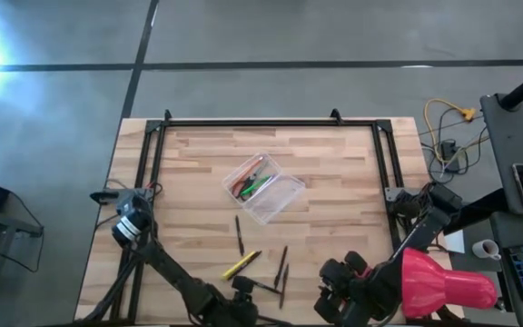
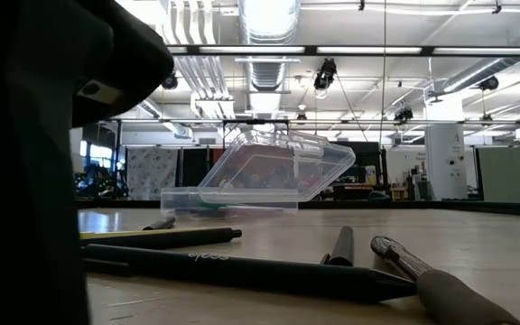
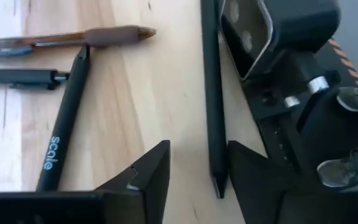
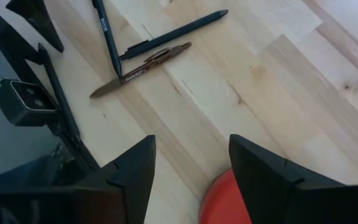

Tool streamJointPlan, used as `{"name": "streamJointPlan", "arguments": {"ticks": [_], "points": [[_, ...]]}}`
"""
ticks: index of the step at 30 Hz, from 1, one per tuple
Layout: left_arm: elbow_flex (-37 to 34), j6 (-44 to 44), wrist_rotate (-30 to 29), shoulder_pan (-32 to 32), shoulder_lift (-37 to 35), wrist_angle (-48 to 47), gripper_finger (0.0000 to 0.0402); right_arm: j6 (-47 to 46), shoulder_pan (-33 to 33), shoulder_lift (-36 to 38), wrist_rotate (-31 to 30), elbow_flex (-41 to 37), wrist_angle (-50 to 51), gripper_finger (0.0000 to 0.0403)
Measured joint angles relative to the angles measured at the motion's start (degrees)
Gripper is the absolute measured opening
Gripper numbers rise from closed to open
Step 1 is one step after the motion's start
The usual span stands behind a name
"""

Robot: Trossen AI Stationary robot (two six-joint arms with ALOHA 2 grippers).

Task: Pick & place school supplies into a supply box
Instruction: Put the black pen into the transparent supply box

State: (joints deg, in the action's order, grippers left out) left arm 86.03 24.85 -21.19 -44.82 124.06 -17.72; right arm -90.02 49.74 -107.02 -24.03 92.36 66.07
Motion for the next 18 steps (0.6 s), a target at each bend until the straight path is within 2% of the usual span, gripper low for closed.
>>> {"name": "streamJointPlan", "arguments": {"ticks": [3,8,15,18], "points": [[-1.8,-0.1,2.1,0.6,-0.2,1.4,0.0105,-0.1,0.0,0.0,0.0,0.0,0.0,0.0196],[-5.2,-1.7,7.6,1.8,-0.4,4.1,0.0018,-0.7,0.0,0.0,-0.1,0.0,0.4,0.0196],[-6.6,-1.4,10.3,2.8,-3.4,3.3,0.0012,-4.9,0.0,0.0,-2.0,0.0,3.1,0.0196],[-7.1,-2.4,11.2,4.6,-6.5,-0.2,0.0011,-7.1,-0.1,0.0,-3.4,0.0,4.0,0.0196]]}}
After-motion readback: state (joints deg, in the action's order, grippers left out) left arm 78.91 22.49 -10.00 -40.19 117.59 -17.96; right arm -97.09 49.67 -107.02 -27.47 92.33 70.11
